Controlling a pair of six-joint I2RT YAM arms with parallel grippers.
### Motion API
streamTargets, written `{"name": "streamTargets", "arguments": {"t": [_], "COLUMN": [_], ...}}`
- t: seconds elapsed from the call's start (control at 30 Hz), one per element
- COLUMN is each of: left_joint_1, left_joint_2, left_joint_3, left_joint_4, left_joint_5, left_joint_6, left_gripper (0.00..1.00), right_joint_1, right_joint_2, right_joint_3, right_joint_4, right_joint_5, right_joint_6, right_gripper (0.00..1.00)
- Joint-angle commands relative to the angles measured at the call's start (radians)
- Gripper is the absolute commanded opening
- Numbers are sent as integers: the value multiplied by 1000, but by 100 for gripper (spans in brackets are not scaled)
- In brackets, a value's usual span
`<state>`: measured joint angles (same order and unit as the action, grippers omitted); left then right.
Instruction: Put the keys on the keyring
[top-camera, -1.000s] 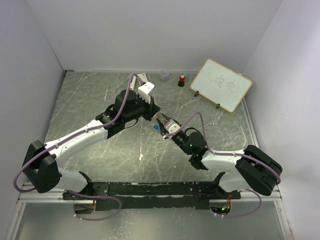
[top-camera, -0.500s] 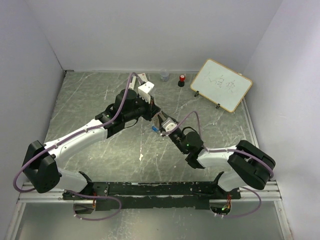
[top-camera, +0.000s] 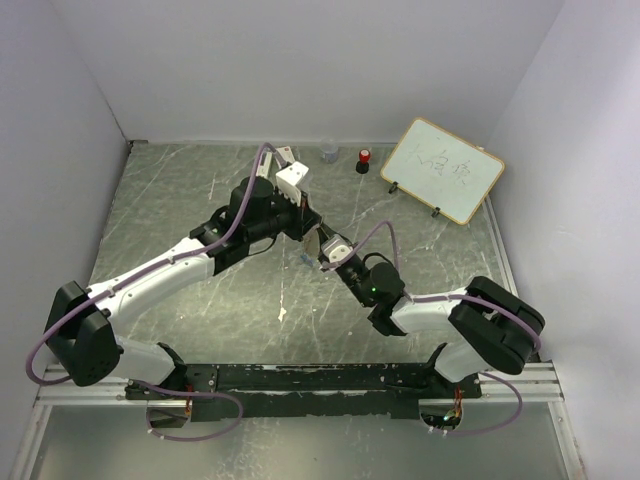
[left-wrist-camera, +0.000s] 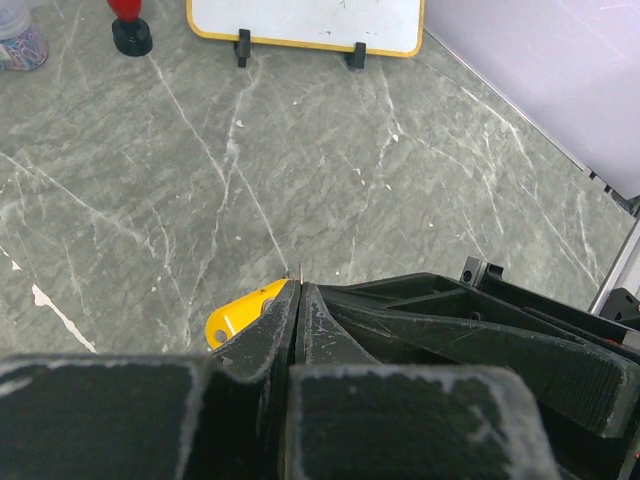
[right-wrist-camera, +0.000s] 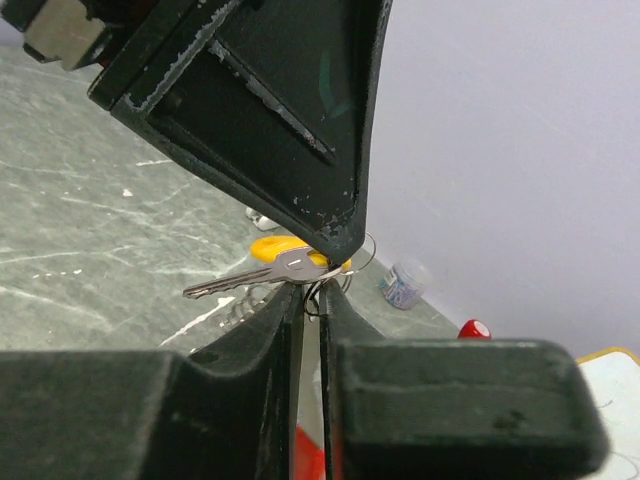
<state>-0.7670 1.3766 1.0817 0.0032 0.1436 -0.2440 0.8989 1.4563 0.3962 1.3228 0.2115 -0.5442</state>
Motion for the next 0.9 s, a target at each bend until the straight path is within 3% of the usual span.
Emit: {"name": "streamTargets", "arguments": {"t": [0.0,0.17,0.87], "left_joint_1": [3,3,14], "left_joint_2": [-9,-8,4], "left_joint_3": [51,63,82], "left_joint_4": [1,-17,-74], "left_joint_5": [30,17,-10], "left_joint_6": [-10,-3,11], "left_gripper": [7,7,7], "right_joint_1": [7,7,6], "right_joint_2": [3,-13,-128], "right_joint_3": [12,-1,-140], "right_joint_4": [59,53,149], "right_joint_5": [18,17,-27], "right_joint_6": [-20,-24,-46], "right_gripper": [7,0,0]}}
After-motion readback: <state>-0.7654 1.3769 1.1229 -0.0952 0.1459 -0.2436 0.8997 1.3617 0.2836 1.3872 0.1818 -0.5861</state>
